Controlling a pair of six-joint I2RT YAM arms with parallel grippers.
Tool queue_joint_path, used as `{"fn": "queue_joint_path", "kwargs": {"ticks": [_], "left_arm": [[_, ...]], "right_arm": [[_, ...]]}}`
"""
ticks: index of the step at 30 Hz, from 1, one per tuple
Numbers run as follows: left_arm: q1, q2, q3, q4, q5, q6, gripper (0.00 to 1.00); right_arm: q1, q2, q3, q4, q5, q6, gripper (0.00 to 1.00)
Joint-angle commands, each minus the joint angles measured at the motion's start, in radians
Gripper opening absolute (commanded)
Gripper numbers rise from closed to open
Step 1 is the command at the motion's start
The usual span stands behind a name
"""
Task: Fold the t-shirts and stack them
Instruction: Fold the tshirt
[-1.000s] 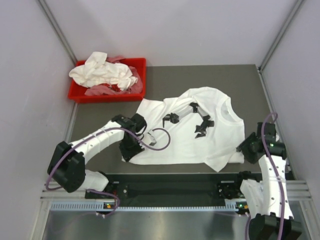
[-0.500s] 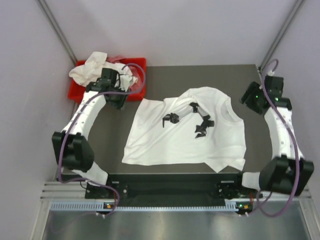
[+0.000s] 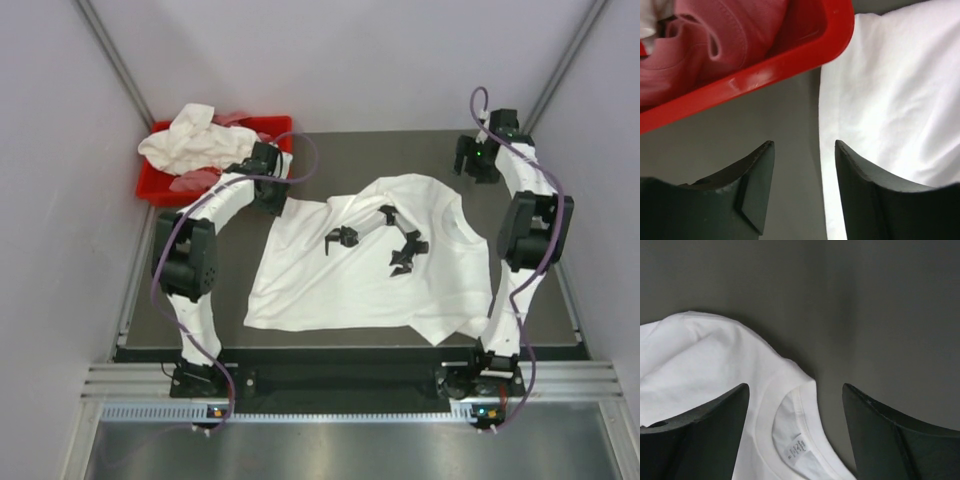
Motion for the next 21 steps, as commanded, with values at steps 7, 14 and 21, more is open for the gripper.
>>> {"fn": "queue_joint_path", "kwargs": {"ticks": [7, 14, 21], "left_arm": [[-0.006, 0.141, 0.031, 0.12, 0.15, -0.133, 0.59], [-0.004, 0.198, 0.038, 0.111, 0.176, -0.166, 0.44], [-0.004, 0.162, -0.012, 0.123, 0.206, -0.164, 0.0]], "right_arm": [[0.025, 0.137, 0.132, -0.081, -0.032, -0.089, 0.68], [0.028, 0.158, 0.103, -0.055, -0.066, -0.029, 0.51], [0.019, 0.14, 0.04, -0.002, -0.06, 0.028, 0.04]]}}
